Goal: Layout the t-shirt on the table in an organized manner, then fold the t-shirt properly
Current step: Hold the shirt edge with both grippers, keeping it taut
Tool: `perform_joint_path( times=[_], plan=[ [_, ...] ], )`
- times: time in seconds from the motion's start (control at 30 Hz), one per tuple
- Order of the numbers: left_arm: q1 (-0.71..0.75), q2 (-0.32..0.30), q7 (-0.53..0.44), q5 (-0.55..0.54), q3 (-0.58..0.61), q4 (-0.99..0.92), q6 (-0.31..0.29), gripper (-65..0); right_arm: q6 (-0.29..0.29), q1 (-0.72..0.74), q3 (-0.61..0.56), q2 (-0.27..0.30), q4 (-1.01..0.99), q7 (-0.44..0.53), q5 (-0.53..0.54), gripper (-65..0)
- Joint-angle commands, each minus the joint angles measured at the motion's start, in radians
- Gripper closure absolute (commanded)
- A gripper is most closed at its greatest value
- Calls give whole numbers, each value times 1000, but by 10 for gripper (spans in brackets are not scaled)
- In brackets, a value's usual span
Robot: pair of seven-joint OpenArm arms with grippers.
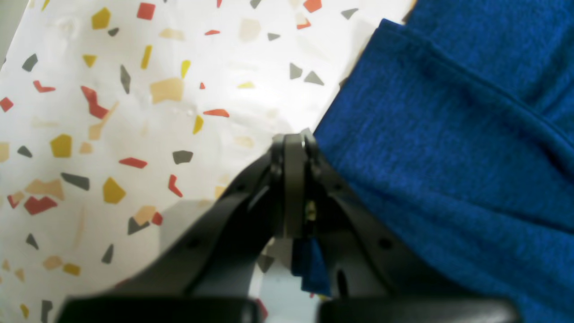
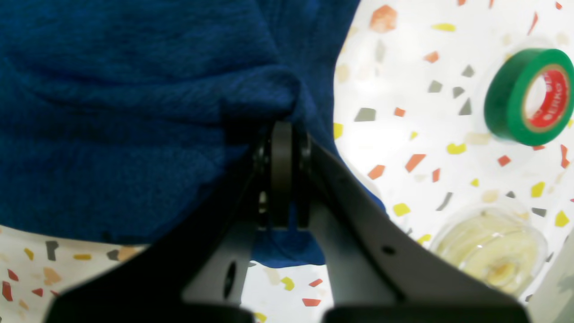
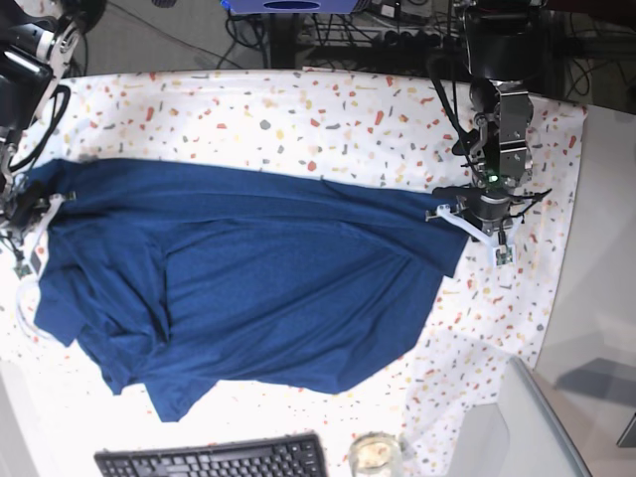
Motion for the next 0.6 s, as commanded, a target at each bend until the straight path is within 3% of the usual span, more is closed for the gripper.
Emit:
perform_joint_path(
  times=[0.0,0.23,0.4,0.57],
  plan=[
    [-12,-11,-6,5,-4,15,9,0,1,31,2,17,21,15,6,-2],
    [-12,-11,-6,5,-4,15,9,0,1,58,-1,17,21,15,6,-2],
    [-12,-11,-6,5,-4,15,9,0,1,66,-85,23,14,16,6,-2],
    [-12,-11,-6,5,-4,15,9,0,1,71,-97,19,13,16,6,-2]
  ],
)
